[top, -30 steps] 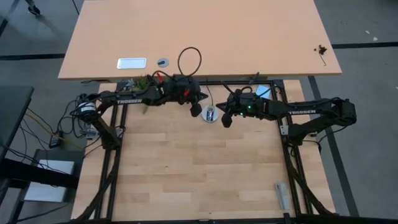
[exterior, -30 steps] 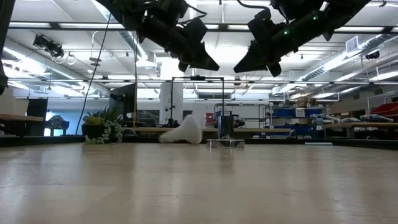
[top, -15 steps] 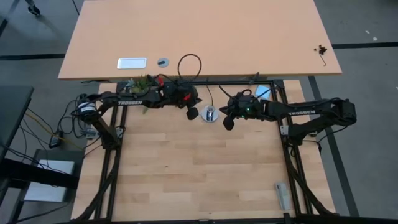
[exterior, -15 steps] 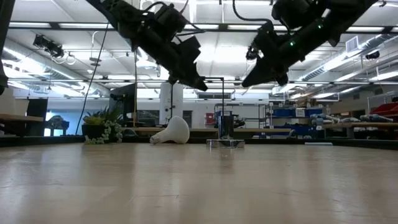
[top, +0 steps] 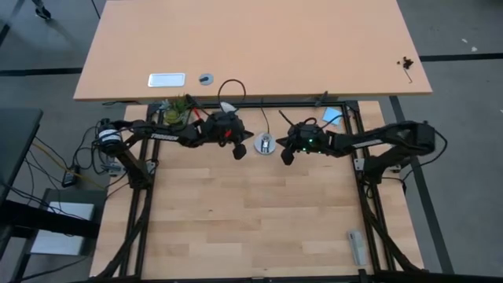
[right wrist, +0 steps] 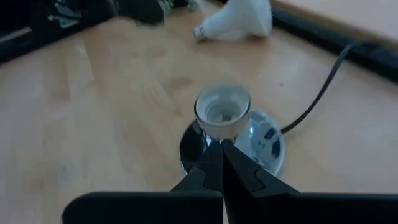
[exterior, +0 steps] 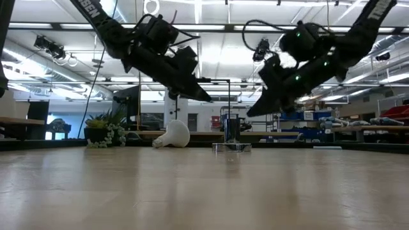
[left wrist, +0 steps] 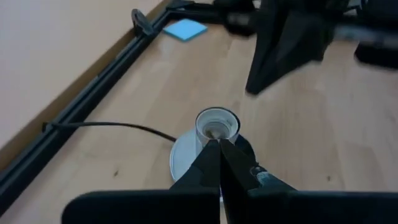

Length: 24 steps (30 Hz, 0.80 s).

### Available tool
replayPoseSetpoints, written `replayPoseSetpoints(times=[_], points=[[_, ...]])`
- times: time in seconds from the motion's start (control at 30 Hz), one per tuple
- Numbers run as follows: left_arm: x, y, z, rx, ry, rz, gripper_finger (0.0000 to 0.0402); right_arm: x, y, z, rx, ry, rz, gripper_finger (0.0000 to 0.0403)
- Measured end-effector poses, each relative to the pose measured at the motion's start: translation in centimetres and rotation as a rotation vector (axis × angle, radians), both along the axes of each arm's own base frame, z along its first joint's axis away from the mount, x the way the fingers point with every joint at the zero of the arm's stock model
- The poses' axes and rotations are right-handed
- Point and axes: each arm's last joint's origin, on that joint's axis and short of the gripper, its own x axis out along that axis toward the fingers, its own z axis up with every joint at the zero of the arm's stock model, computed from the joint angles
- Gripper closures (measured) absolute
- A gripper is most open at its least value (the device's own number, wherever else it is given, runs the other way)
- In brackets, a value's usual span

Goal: Screw lightbulb
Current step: Move the white lightbulb to the top center of the table

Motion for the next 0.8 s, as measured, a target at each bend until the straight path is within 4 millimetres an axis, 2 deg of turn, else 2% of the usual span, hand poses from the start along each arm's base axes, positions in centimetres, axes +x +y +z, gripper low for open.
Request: replayPoseSetpoints(times=[0.2,0.37,0.5,0.6,0.8], points=[[-1.1,-0.3,-1.7,-0.014,0.002,0.045,0.0402,1.1,-0.6,-3.4,0.062,0.034,-0.035,0.0399],[-2.1,-0.3,-2.3,0.030,0.047,0.159,0.0402,1.7,-0.7,-5.1,0.096,0.070,-0.042,0.0399],[-3.1,0.1,-1.9,0.103,0.118,0.393,0.0401,2.1,-0.5,-5.2,0.104,0.069,-0.018,0.0397],[-4.2,0.2,-2.0,0.157,0.260,0.514,0.0393,2.2,-0.2,-4.7,0.103,0.050,0.002,0.0396],[-5.1,-0.2,-3.2,0.134,0.394,0.520,0.0346,2.4,0.0,-4.0,0.107,0.009,0.029,0.0396]])
